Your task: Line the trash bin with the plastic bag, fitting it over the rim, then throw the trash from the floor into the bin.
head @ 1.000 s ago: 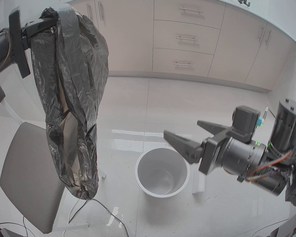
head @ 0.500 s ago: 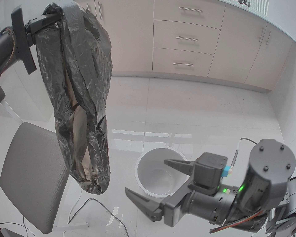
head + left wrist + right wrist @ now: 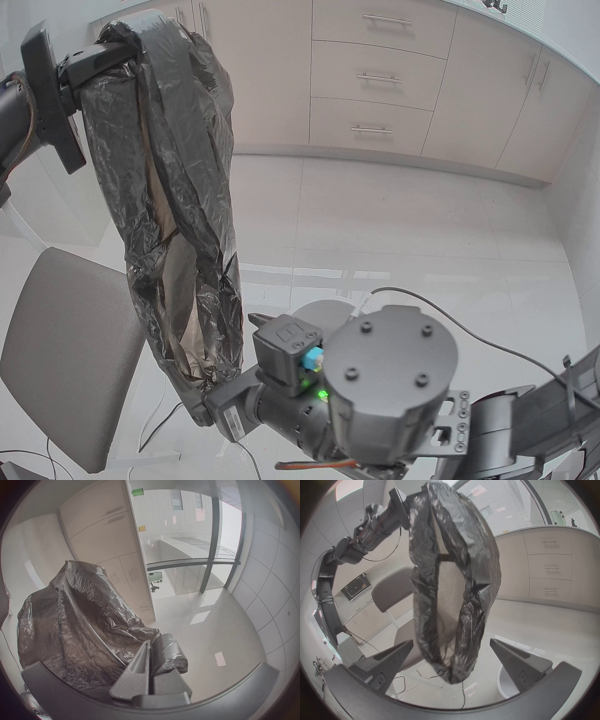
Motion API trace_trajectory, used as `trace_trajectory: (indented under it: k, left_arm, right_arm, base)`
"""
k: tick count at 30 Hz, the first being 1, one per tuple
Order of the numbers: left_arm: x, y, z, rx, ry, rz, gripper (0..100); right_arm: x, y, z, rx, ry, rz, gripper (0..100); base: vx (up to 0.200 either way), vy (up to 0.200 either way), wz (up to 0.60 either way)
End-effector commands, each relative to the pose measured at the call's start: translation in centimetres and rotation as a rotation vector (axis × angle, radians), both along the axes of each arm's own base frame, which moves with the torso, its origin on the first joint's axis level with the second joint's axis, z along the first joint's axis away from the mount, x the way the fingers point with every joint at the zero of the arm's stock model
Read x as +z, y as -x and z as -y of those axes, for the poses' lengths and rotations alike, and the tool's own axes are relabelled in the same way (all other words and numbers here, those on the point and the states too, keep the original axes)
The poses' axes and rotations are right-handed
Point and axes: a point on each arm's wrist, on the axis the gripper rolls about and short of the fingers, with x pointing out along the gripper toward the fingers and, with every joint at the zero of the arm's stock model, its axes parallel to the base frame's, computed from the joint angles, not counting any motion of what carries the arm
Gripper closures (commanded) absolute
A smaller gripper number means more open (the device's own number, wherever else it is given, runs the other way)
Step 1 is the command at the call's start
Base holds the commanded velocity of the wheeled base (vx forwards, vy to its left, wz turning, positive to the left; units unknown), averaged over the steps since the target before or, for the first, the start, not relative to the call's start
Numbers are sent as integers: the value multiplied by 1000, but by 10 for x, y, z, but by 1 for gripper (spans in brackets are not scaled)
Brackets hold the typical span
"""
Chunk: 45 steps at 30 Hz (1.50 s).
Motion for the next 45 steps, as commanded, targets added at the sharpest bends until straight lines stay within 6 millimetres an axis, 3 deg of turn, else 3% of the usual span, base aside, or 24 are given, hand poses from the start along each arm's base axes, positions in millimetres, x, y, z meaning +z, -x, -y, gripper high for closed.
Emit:
trace_trajectory:
  k: [1,5,6,9,20,42,43,45]
  left_arm:
    - [2,7,0,-19,7,13,100]
    - [2,7,0,-19,6,9,100]
    - [1,7,0,-19,5,6,100]
    - [0,8,0,-19,4,7,100]
    - [-3,11,-2,-18,3,2,100]
    - [-3,10,-3,-13,2,1,100]
    - [-3,10,-3,-13,2,1,100]
    - [-3,10,-3,-13,2,1,100]
  right_arm:
    - [-22,-23,-21,-46,45,-2,0]
    - [-27,-35,-24,-83,71,22,0]
    - [-30,-48,-25,-125,83,36,0]
    - [-32,-61,-27,-155,87,45,0]
    - [-49,-64,-44,-244,120,58,0]
    - [-69,-56,-48,-244,173,41,0]
    - [-69,-56,-48,-244,173,41,100]
    - [-71,-55,-47,-247,180,38,100]
  base:
    - [0,0,0]
    - [0,0,0]
    - [0,0,0]
    - [0,0,0]
    - [0,0,0]
    - [0,0,0]
    - [0,0,0]
    - [0,0,0]
